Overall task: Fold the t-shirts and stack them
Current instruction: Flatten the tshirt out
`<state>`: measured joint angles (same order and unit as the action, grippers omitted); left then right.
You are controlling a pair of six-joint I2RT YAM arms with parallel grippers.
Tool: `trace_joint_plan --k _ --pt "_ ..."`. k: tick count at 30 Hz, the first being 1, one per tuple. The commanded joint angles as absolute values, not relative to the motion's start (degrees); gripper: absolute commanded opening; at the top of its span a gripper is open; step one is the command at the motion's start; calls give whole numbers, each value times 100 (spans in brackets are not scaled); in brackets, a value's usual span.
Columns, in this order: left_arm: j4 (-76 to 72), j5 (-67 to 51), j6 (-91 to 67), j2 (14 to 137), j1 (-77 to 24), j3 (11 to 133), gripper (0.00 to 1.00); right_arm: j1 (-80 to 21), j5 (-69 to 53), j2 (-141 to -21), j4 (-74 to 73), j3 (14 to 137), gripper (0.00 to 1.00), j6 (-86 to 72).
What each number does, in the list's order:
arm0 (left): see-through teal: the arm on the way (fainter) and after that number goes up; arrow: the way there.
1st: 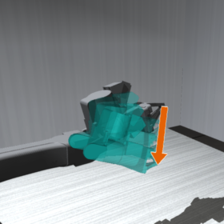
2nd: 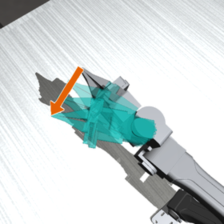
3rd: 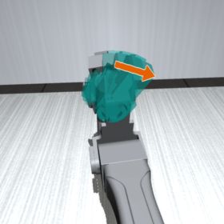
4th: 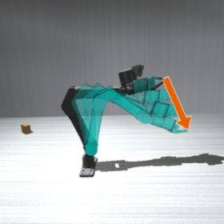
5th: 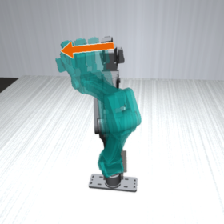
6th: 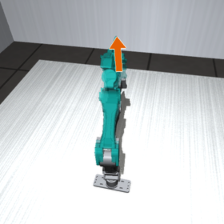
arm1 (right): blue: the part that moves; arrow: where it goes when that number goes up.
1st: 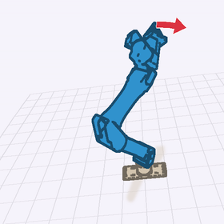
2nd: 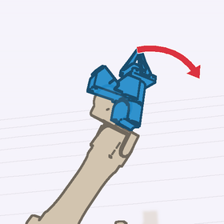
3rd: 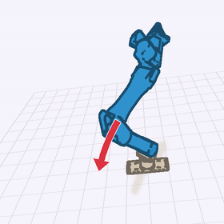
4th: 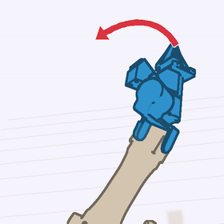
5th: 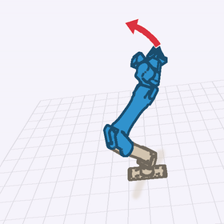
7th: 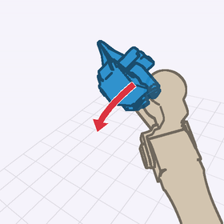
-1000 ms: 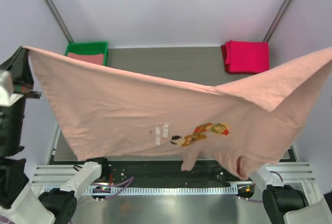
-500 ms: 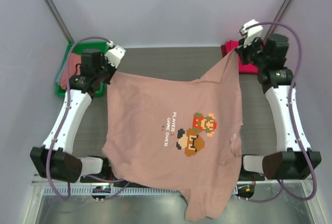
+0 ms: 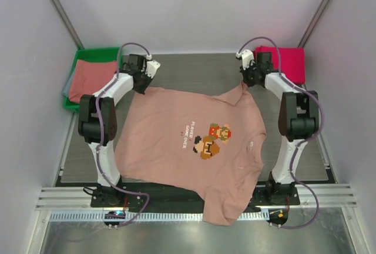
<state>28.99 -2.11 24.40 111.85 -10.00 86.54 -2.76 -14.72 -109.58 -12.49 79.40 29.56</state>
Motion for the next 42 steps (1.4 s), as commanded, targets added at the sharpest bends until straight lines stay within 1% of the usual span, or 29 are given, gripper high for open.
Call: trace_joint_plan --k 1,6,9,11,16,21,26,31,36,42 --pt "2566 211 2154 11521 -932 9429 0 -246 -1002 -11695 -957 9445 1 2822" --pt "2250 553 2101 12189 -888 10088 0 -246 -800 -13032 -1361 11438 1 2628" --pt "2267 650 2101 12541 -853 10562 0 -246 -686 -13657 -1476 12213 1 2540" --pt "2302 633 2101 12734 -818 10809 0 -246 -659 -13946 -1459 12462 1 2488" --pt "2434 650 2092 13490 -624 11941 0 -360 -589 -14273 -1169 12884 1 2566" --pt "2435 686 2197 13755 -615 12418 0 -413 -396 -14563 -1151 13402 1 2663" --pt "2531 493 2127 13518 -615 12384 0 -413 -378 -14195 -1257 13167 1 2663" --pt "2619 124 2258 13123 -615 12068 0 -378 -483 -13388 -1485 12324 1 2707" --pt "2619 70 2513 12753 -615 11647 0 -387 -554 -12736 -1538 11507 1 2725" --pt "2558 88 2628 12341 -598 11294 0 -352 -562 -12121 -1634 11004 1 2672"
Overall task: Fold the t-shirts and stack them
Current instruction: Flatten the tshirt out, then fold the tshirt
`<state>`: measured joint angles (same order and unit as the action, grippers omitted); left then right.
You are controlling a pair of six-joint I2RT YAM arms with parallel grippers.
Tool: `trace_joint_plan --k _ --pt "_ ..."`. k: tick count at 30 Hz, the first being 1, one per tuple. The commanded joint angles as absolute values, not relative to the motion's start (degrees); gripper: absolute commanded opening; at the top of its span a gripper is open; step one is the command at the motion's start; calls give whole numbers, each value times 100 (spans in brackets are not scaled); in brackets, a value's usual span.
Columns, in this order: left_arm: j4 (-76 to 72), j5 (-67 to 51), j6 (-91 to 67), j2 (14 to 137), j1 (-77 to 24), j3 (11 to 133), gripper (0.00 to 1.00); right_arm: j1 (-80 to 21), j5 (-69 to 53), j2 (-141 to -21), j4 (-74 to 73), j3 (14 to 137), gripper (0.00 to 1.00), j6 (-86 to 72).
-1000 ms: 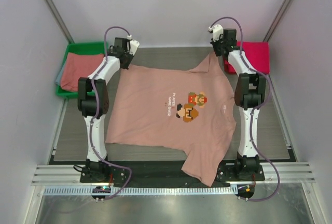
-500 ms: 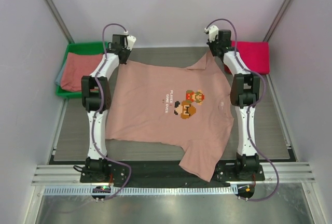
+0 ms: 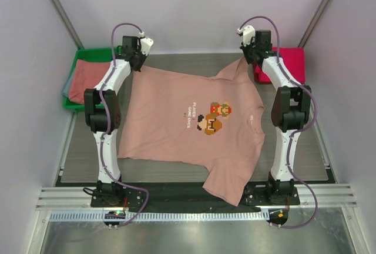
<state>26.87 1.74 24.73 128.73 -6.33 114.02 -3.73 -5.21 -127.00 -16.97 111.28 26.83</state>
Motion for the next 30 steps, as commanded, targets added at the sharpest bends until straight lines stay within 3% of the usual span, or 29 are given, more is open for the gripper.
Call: trace_joint_plan --k 1,11,30 --pt "2566 88 2619 12279 -598 11198 0 -352 -571 -12042 -1670 10960 1 2663" --pt "2514 79 2733 11786 -571 10600 0 -360 -721 -10838 -1881 9687 1 2593" --pt "2496 -211 3023 11216 -448 9774 0 -474 -1090 -9142 -2628 8526 1 2039"
